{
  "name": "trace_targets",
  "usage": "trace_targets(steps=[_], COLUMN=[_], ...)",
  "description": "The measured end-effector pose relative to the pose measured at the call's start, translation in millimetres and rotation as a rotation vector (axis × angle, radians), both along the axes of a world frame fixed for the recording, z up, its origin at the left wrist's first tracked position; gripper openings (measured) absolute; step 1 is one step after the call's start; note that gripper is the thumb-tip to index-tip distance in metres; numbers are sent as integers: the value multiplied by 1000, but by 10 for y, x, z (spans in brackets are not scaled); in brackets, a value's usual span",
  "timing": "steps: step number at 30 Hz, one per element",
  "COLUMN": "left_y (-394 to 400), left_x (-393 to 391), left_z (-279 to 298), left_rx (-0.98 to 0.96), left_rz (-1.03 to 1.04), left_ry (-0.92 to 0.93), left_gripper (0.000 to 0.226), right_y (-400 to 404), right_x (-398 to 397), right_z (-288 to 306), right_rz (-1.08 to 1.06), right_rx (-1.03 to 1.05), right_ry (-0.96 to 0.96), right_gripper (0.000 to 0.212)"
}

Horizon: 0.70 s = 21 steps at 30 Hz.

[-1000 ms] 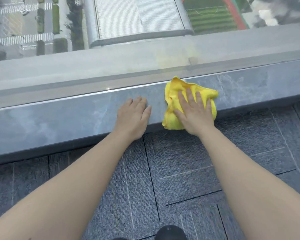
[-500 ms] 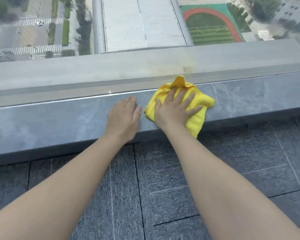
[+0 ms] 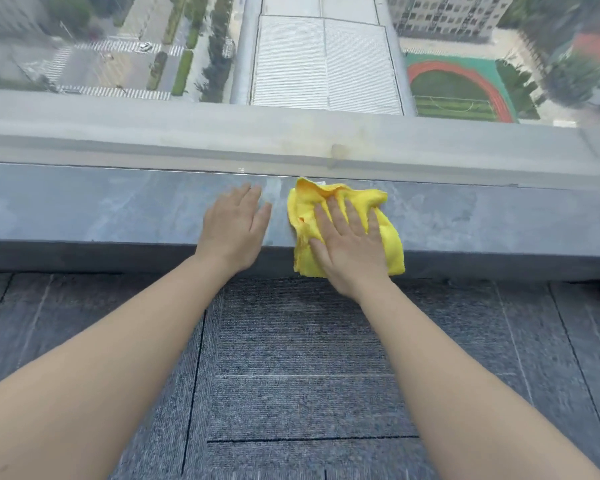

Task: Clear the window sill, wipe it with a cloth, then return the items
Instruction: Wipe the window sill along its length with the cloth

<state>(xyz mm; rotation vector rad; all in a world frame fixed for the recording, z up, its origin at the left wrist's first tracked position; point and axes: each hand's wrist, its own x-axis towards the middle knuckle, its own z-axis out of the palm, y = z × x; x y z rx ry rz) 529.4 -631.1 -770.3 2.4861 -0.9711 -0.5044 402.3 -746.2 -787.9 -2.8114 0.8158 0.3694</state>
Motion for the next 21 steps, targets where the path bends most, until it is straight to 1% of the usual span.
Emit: trace_targets(steps=[3,6,7,9,11,14,16,19,21], left_y=[-57,-88,-93,-92,-82,-87,-100,-96,-97], left_x=[-95,-146,-156,-158,-139,-128,-130,-121,-121], left_z=[-5,-41,-49,-60,-66,-66,-69,-75,-81], left_rx=[41,82,92,105,108,104,86,78,72], left_rz=[14,35,36,34,36,42,42,41,36], left_ry=[-20,-16,-14,-9,-4,10,17,20,18], left_gripper=[62,50,49,50,50,49,49,49,51], right_y=[-16,-50,-71,-116,-148,-177,-162,-95,-73], right_x=[-85,-27,18,125,240,397,466,464,379], right_z=[-27,-25,-18,4,18,19,3,-18,-29], right_rz=[-189,-464,-534,-617,-645,-628,-568,-380,-187], right_rx=[-37,13,44,88,102,94,74,44,25], right_ry=[26,33,34,40,37,18,4,-32,-69], right_gripper=[64,70,71,73,73,73,72,69,64])
